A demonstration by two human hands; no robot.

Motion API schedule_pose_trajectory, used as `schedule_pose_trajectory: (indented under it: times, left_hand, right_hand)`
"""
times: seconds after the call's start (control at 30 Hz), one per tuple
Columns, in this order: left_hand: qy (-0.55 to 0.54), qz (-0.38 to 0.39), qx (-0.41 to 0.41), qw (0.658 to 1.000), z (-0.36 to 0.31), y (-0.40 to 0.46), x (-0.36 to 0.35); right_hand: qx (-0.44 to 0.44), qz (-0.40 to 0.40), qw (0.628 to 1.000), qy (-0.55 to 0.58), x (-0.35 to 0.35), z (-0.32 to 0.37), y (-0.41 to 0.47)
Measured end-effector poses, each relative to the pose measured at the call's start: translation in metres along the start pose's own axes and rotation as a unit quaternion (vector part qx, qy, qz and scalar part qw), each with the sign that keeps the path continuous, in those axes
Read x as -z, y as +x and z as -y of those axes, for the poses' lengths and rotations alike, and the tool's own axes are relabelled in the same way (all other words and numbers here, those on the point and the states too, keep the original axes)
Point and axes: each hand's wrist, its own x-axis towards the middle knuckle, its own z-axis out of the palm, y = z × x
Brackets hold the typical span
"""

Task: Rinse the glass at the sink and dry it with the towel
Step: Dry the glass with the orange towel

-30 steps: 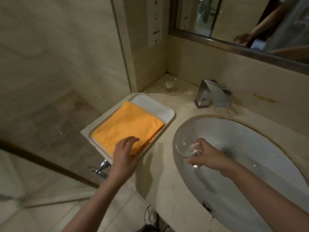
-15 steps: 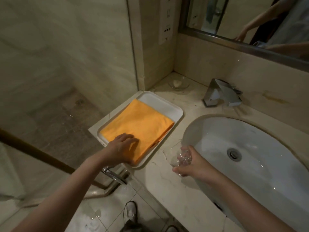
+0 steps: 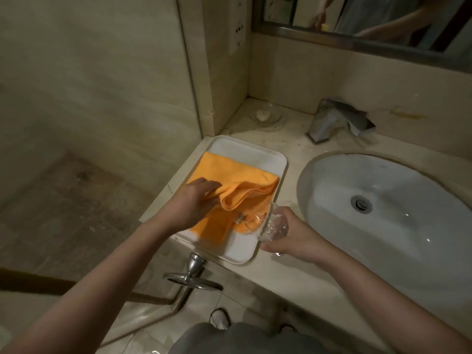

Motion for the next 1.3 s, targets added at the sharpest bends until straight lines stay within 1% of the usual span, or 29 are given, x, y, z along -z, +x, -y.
schedule_pose_trajectory:
  times: [0.1, 0.17, 0.23, 0.3, 0.37, 0.4, 0.43, 0.5, 0.53, 0.57, 0.63, 0.73, 0.8, 0.87, 0.93, 1.0, 1.1, 1.13, 1.2, 1.3]
  left_hand:
    - [-0.019, -0.028, -0.01, 0.999, -0.005, 0.01, 0.01]
    - [-0.033, -0.024, -0.017, 0.999, -0.013, 0.017, 0.01]
    - [-0.034, 0.008, -0.025, 0.999, -0.02, 0.022, 0.006]
    - [-0.036, 0.056, -0.029, 0.997, -0.023, 0.027, 0.005]
    - [-0.068, 0.115, -0.017, 0.991, -0.022, 0.032, 0.01]
    - [-0.109, 0.154, 0.0, 0.982, -0.022, 0.033, 0.014]
    - [-0.168, 0.201, 0.025, 0.965, -0.021, 0.034, 0.017]
    - [-0.287, 0.278, 0.067, 0.914, -0.017, 0.034, 0.021]
    - [-0.319, 0.293, 0.076, 0.898, -0.013, 0.034, 0.02]
    - [-0.339, 0.293, 0.083, 0.89, -0.01, 0.034, 0.019]
    - [-0.36, 0.262, 0.106, 0.889, -0.006, 0.036, 0.014]
    - [-0.354, 0.188, 0.135, 0.906, -0.015, 0.042, 0.004]
    - [-0.289, 0.146, 0.121, 0.938, -0.023, 0.049, -0.004]
    - [-0.173, 0.134, 0.111, 0.969, -0.025, 0.056, -0.008]
    - [-0.115, 0.145, 0.129, 0.974, -0.023, 0.061, -0.01]
    - [-0.107, 0.133, 0.144, 0.975, -0.023, 0.063, -0.015]
    - [-0.126, 0.068, 0.128, 0.981, -0.027, 0.066, -0.021]
    - [-0.132, 0.057, 0.118, 0.982, -0.028, 0.066, -0.022]
    - [-0.153, 0.069, 0.096, 0.981, -0.027, 0.069, -0.02]
    - [-0.203, 0.131, 0.07, 0.968, -0.022, 0.072, -0.02]
  right_hand:
    - [0.013, -0.025, 0.999, -0.027, -0.013, 0.009, 0.002]
    - [0.023, -0.041, 0.998, -0.032, -0.02, 0.016, 0.002]
    - [0.032, -0.063, 0.998, 0.002, -0.023, 0.024, 0.002]
    - [0.034, -0.08, 0.996, 0.035, -0.022, 0.03, 0.002]
    - [0.038, -0.087, 0.995, 0.014, -0.02, 0.032, 0.002]
    - [0.038, -0.089, 0.995, 0.005, -0.019, 0.03, 0.002]
    - [0.039, -0.088, 0.995, 0.009, -0.018, 0.029, 0.003]
    - [0.039, -0.078, 0.996, 0.033, -0.016, 0.026, 0.004]
    - [0.042, -0.073, 0.996, 0.042, -0.014, 0.024, 0.005]
    - [0.044, -0.068, 0.996, 0.044, -0.012, 0.024, 0.006]
    - [0.056, -0.054, 0.996, 0.037, -0.007, 0.024, 0.008]
    - [0.079, -0.045, 0.996, 0.0, -0.003, 0.027, 0.013]
    - [0.088, -0.053, 0.995, -0.011, 0.001, 0.026, 0.017]
    - [0.102, -0.056, 0.992, -0.049, 0.005, 0.025, 0.019]
    - [0.113, -0.054, 0.989, -0.078, 0.01, 0.022, 0.021]
    - [0.112, -0.061, 0.989, -0.08, 0.015, 0.021, 0.024]
    - [0.097, -0.075, 0.988, -0.091, 0.019, 0.021, 0.033]
    - [0.088, -0.074, 0.989, -0.093, 0.02, 0.021, 0.035]
    - [0.074, -0.062, 0.99, -0.099, 0.022, 0.023, 0.04]
    - [0.073, -0.034, 0.988, -0.131, 0.026, 0.027, 0.045]
